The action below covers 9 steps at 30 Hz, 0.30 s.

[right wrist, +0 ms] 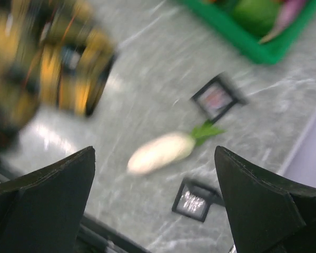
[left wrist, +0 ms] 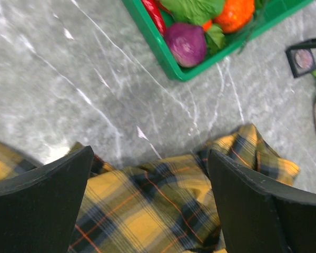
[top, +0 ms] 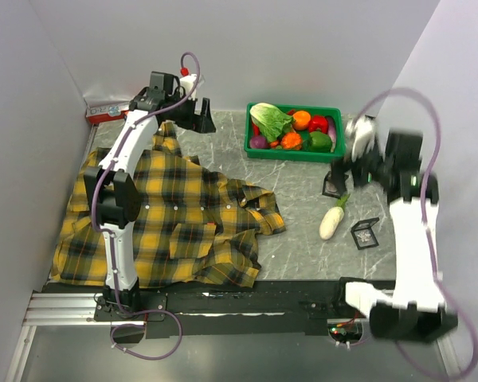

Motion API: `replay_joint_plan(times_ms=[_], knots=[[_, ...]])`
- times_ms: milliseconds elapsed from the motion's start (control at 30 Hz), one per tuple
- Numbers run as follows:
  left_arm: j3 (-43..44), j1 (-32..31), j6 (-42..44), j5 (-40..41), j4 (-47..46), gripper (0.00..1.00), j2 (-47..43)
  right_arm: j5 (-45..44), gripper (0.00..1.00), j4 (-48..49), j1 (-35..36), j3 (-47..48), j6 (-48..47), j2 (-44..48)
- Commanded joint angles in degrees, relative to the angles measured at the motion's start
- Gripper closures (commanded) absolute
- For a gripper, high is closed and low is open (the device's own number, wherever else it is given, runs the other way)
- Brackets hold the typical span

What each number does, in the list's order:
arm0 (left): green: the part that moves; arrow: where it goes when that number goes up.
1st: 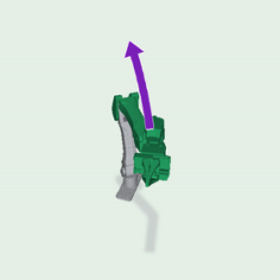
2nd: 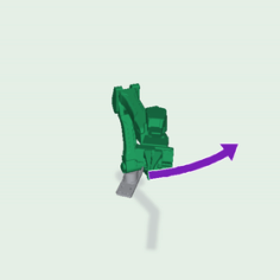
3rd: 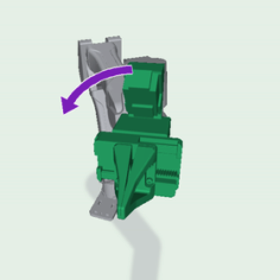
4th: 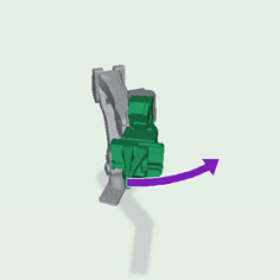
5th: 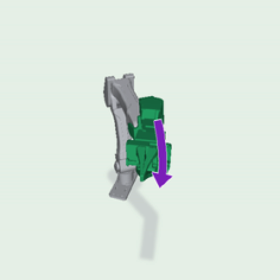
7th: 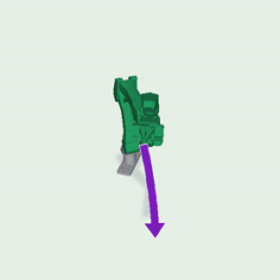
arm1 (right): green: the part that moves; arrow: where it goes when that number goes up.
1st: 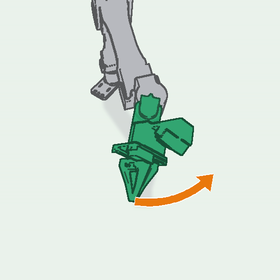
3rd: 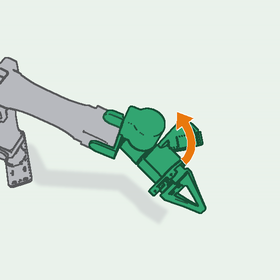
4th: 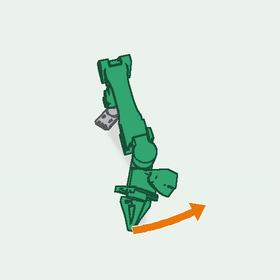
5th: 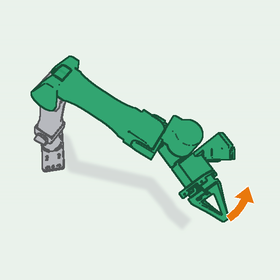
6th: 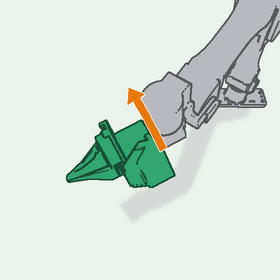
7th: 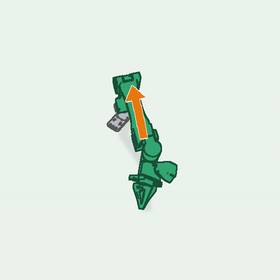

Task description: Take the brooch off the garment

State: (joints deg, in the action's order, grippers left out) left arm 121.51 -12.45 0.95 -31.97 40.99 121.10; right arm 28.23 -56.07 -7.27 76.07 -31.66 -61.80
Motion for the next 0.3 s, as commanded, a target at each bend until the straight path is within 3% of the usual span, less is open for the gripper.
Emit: replay_joint_plan(times_ms=[0,200,267], knots=[[2.8,1.1,0.7,4.0,-2.5,0.04,-4.3,-8.8,0.0,9.1,2.2,20.5,19.5,-13.6],[4.7,4.8,1.2,8.8,-3.2,0.04,-7.0,-7.0,0.0,-1.8,4.7,59.2,27.7,-36.1],[6.4,6.1,1.6,10.3,-3.6,0.04,-8.0,-6.0,0.0,-0.5,4.7,66.0,31.6,-39.7]])
